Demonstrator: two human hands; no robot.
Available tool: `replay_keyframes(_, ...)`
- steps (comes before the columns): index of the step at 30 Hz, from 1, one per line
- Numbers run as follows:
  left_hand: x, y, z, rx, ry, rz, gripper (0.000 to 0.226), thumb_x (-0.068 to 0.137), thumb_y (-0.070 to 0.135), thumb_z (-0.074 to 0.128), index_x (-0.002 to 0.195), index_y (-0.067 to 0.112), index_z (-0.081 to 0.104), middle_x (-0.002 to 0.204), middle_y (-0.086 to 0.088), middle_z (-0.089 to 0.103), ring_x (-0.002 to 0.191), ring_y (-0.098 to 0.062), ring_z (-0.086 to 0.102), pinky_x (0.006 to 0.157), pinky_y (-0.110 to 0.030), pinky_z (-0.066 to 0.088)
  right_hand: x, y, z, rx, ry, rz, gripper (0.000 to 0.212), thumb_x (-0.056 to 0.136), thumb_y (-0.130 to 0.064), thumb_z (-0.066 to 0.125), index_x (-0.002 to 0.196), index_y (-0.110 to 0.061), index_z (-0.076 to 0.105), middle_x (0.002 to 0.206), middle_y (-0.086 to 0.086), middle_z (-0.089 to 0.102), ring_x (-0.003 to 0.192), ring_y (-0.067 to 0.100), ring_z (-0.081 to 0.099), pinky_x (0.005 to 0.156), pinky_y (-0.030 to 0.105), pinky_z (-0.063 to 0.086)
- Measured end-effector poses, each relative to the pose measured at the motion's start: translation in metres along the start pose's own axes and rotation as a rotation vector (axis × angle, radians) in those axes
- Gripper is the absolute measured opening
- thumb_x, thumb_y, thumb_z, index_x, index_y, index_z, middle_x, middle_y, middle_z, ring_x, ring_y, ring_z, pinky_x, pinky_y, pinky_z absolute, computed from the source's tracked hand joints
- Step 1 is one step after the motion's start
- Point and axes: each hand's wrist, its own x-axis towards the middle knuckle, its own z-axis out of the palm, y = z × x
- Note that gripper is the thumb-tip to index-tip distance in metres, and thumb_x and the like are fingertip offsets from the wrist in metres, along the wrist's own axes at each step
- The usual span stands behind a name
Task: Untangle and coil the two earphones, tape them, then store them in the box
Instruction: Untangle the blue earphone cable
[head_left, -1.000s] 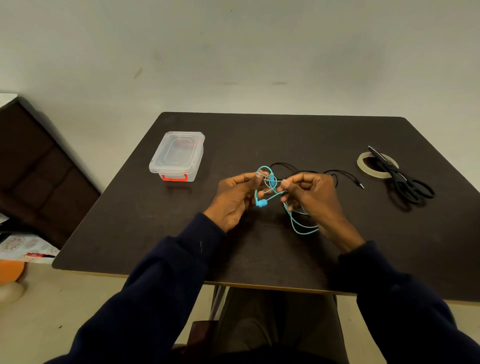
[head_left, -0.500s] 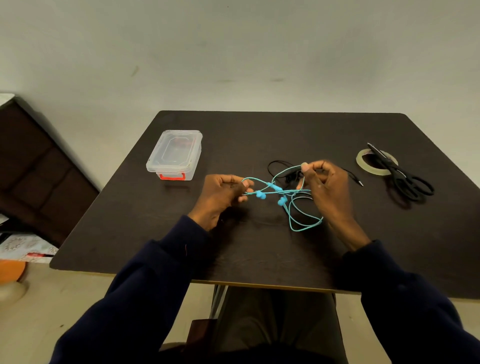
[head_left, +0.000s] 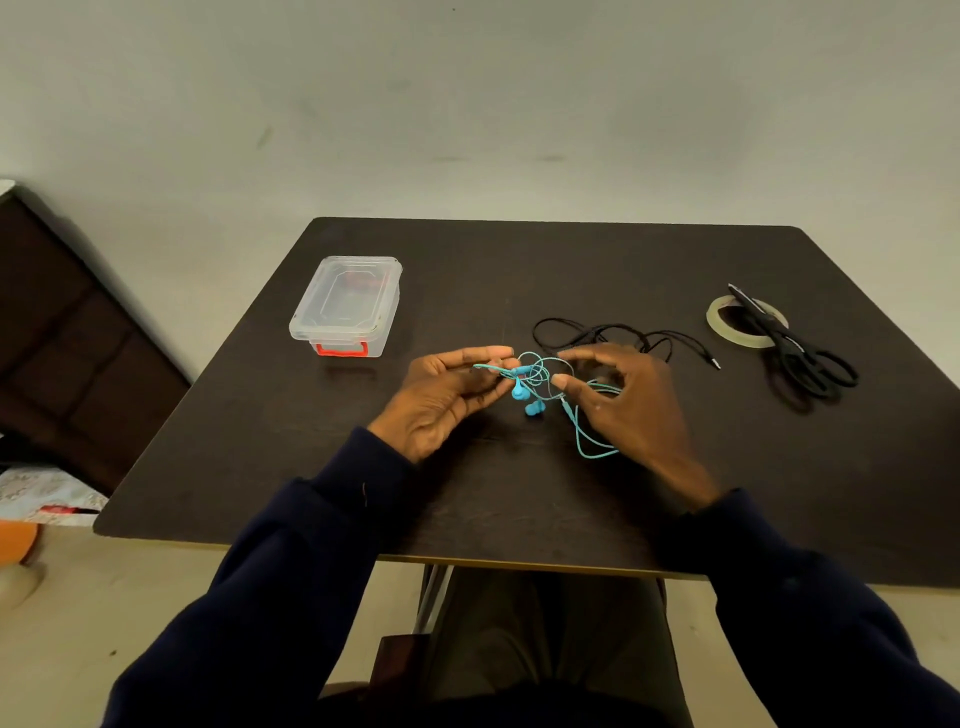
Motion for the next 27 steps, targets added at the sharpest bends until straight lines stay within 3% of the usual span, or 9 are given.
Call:
replay_keyframes(2, 0.001, -0.001, 0.001, -0.037, 0.045, 0.015, 0.022, 0.091, -0.013, 0.057, 0.109, -0.007, 0.069, 0.103, -0.021, 0.075, 0.093, -0.025, 0.075, 0.080, -0.030, 0.062, -0.003, -0.002, 0.001, -0.066, 0.110, -0.117, 0.030, 0.085, -0.028, 0.081, 0.112, -0.016, 0.074, 0.112, -0.005, 0.072, 0.107, 0.010, 0.064, 0.092, 0.027, 0.053)
replay_keyframes(4, 0.001, -0.002, 0.000, -0.069, 0.081, 0.023, 0.021, 0.090, -0.012, 0.061, 0.109, -0.009, 0.069, 0.103, -0.023, 0.074, 0.094, -0.027, 0.075, 0.080, -0.030, 0.062, -0.006, -0.008, 0.003, -0.091, 0.165, -0.217, 0.027, 0.083, -0.024, 0.083, 0.105, -0.012, 0.073, 0.107, 0.000, 0.070, 0.100, 0.013, 0.062, 0.086, 0.020, 0.051)
replay_keyframes(7, 0.001, -0.004, 0.003, -0.106, 0.102, 0.037, 0.018, 0.089, -0.012, 0.061, 0.105, -0.009, 0.068, 0.098, -0.023, 0.075, 0.090, -0.028, 0.076, 0.080, -0.031, 0.063, -0.010, -0.019, 0.013, -0.022, 0.094, -0.258, 0.030, 0.078, -0.026, 0.086, 0.100, -0.009, 0.072, 0.099, 0.001, 0.068, 0.086, 0.010, 0.062, 0.074, 0.017, 0.052)
replay_keyframes(10, -0.004, -0.005, 0.007, -0.102, 0.089, 0.043, 0.015, 0.089, -0.011, 0.061, 0.101, -0.007, 0.069, 0.094, -0.020, 0.075, 0.085, -0.025, 0.076, 0.078, -0.029, 0.063, -0.015, -0.027, 0.027, 0.083, 0.020, -0.208, 0.037, 0.076, -0.030, 0.085, 0.103, -0.008, 0.070, 0.098, 0.000, 0.068, 0.085, 0.008, 0.065, 0.074, 0.020, 0.056)
replay_keyframes(16, -0.011, -0.001, -0.008, 0.117, 0.089, 0.189, 0.022, 0.081, -0.004, 0.073, 0.103, -0.004, 0.071, 0.098, -0.020, 0.077, 0.092, -0.029, 0.076, 0.080, -0.030, 0.062, -0.021, -0.031, 0.034, 0.160, 0.085, -0.133, 0.020, 0.088, -0.018, 0.078, 0.107, -0.010, 0.074, 0.103, -0.002, 0.072, 0.088, 0.008, 0.070, 0.073, 0.029, 0.061)
replay_keyframes(19, -0.014, 0.001, -0.012, 0.229, 0.069, 0.241, 0.030, 0.077, 0.002, 0.076, 0.106, -0.005, 0.071, 0.098, -0.019, 0.077, 0.092, -0.030, 0.076, 0.082, -0.033, 0.063, -0.020, -0.033, 0.034, 0.266, 0.078, -0.040, 0.017, 0.090, -0.014, 0.076, 0.106, -0.008, 0.074, 0.098, 0.000, 0.075, 0.079, 0.011, 0.074, 0.069, 0.035, 0.063)
replay_keyframes(24, -0.017, 0.006, -0.008, 0.312, 0.087, 0.307, 0.022, 0.082, -0.002, 0.074, 0.103, -0.006, 0.071, 0.091, -0.018, 0.077, 0.085, -0.028, 0.077, 0.076, -0.029, 0.063, -0.007, -0.037, 0.020, 0.631, 0.049, 0.174, 0.017, 0.093, -0.002, 0.069, 0.109, 0.002, 0.071, 0.088, 0.015, 0.076, 0.073, 0.028, 0.075, 0.067, 0.040, 0.063)
replay_keyframes(27, -0.017, 0.015, 0.000, 0.232, 0.046, 0.318, 0.022, 0.084, 0.000, 0.074, 0.105, -0.006, 0.071, 0.094, -0.019, 0.077, 0.085, -0.027, 0.077, 0.078, -0.028, 0.062, 0.003, -0.039, -0.002, 0.783, -0.014, 0.207, 0.019, 0.099, -0.003, 0.060, 0.113, 0.005, 0.070, 0.090, 0.024, 0.070, 0.076, 0.029, 0.070, 0.069, 0.040, 0.063)
